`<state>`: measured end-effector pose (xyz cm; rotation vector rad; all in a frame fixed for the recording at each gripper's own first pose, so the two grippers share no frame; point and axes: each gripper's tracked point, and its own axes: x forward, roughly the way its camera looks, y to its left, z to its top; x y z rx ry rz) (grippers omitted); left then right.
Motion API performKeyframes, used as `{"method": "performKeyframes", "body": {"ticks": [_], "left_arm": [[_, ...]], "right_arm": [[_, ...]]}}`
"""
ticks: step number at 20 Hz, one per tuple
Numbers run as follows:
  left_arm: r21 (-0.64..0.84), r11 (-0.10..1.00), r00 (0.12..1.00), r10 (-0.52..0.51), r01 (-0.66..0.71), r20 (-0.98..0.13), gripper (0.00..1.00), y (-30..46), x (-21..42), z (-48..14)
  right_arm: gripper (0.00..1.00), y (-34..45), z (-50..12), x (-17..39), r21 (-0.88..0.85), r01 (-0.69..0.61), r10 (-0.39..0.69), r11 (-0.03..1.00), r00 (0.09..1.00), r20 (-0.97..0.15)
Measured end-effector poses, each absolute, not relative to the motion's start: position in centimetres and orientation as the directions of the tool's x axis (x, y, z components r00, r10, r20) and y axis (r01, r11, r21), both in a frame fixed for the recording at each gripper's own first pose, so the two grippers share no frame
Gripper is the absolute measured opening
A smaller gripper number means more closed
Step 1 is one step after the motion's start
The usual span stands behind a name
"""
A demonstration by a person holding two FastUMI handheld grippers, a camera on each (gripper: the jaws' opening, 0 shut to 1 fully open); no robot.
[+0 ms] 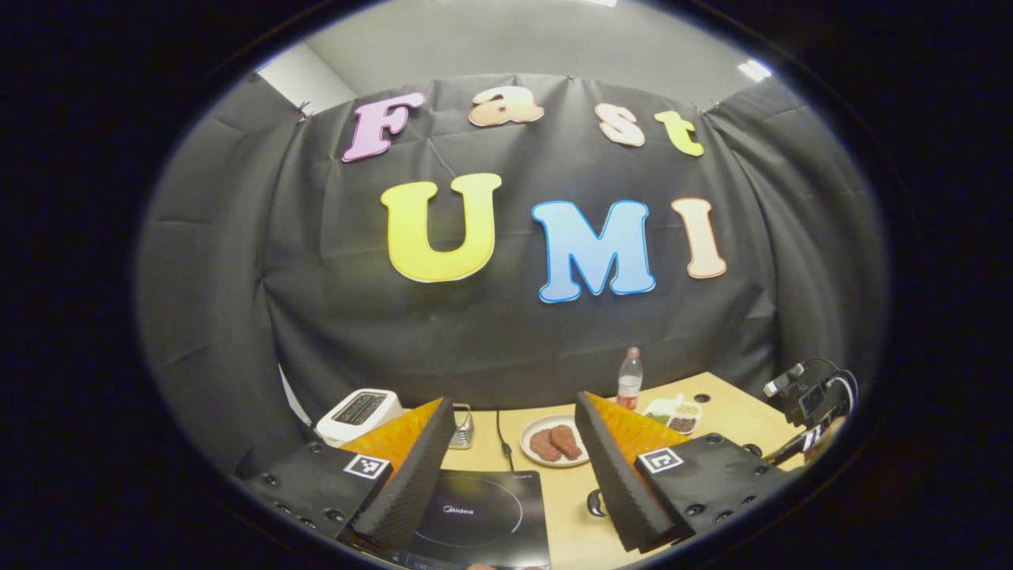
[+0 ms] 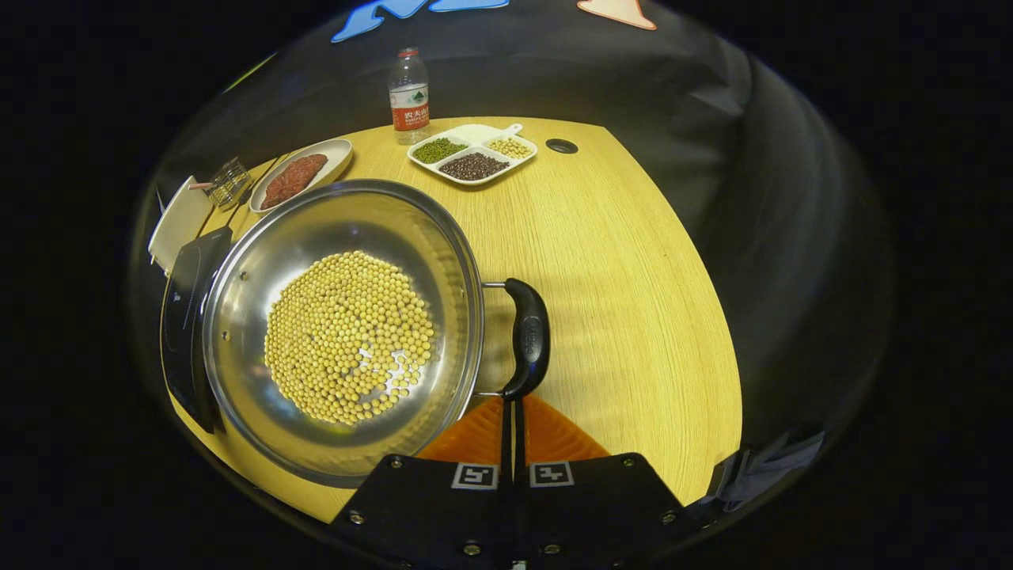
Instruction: First push the handle of the pot to place it horizontally, then grasp the pot with both hands and set it on the induction cooktop.
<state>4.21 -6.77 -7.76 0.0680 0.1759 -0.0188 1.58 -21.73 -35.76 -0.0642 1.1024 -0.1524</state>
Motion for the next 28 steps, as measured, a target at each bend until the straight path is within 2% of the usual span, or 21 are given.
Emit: {"method": "performKeyframes", "body": {"ticks": [6, 10, 11, 12, 13, 14, 16, 19, 24, 28], "left_arm": [[0.041, 0.999, 0.982, -0.027, 0.035, -0.187, 0.92, -6.6, 4.2, -8.2], [0.018, 0.996, 0.978, -0.083, 0.088, -0.192, 0.93, -6.9, 3.7, -8.5], [0.010, 0.994, 0.976, -0.104, 0.108, -0.193, 0.95, -7.1, 3.5, -8.7], [-0.001, 0.991, 0.972, -0.129, 0.131, -0.198, 0.97, -7.5, 3.3, -9.0], [-0.015, 0.987, 0.966, -0.157, 0.157, -0.206, 0.98, -8.1, 3.1, -9.4], [-0.028, 0.984, 0.960, -0.181, 0.179, -0.216, 1.00, -8.6, 3.0, -10.0], [-0.049, 0.975, 0.941, -0.223, 0.218, -0.255, 1.00, -10.0, 3.0, -11.5], [-0.095, 0.960, 0.897, -0.281, 0.264, -0.341, 1.00, -12.8, 3.1, -14.9], [-0.129, 0.945, 0.812, -0.324, 0.300, -0.485, 0.98, -17.5, 4.6, -21.7], [-0.113, 0.950, 0.755, -0.299, 0.290, -0.583, 1.00, -19.7, 6.1, -27.1]], "right_arm": [[0.00, -21.7, -35.0, 1.3, -0.128, 0.104, -0.162, 0.986, 0.466, -0.870], [0.00, -21.3, -31.5, 0.8, -0.115, 0.128, -0.168, 0.985, 0.569, -0.805], [0.04, -20.7, -30.3, 0.6, -0.084, 0.133, -0.148, 0.988, 0.604, -0.783], [0.24, -20.3, -29.4, 0.6, -0.055, 0.137, -0.130, 0.989, 0.635, -0.762], [0.34, -19.9, -28.4, 0.7, -0.035, 0.140, -0.120, 0.989, 0.660, -0.741], [0.59, -19.7, -27.9, 0.7, -0.023, 0.142, -0.115, 0.990, 0.684, -0.720], [1.00, -19.9, -26.6, 0.7, -0.037, 0.152, -0.137, 0.988, 0.723, -0.677], [0.97, -19.5, -25.3, 0.7, -0.022, 0.142, -0.123, 0.990, 0.758, -0.641], [0.98, -20.6, -26.6, 2.0, -0.023, 0.117, -0.104, 0.993, 0.759, -0.643], [0.98, -21.6, -29.4, 3.5, -0.008, 0.106, -0.083, 0.994, 0.725, -0.683]]}}
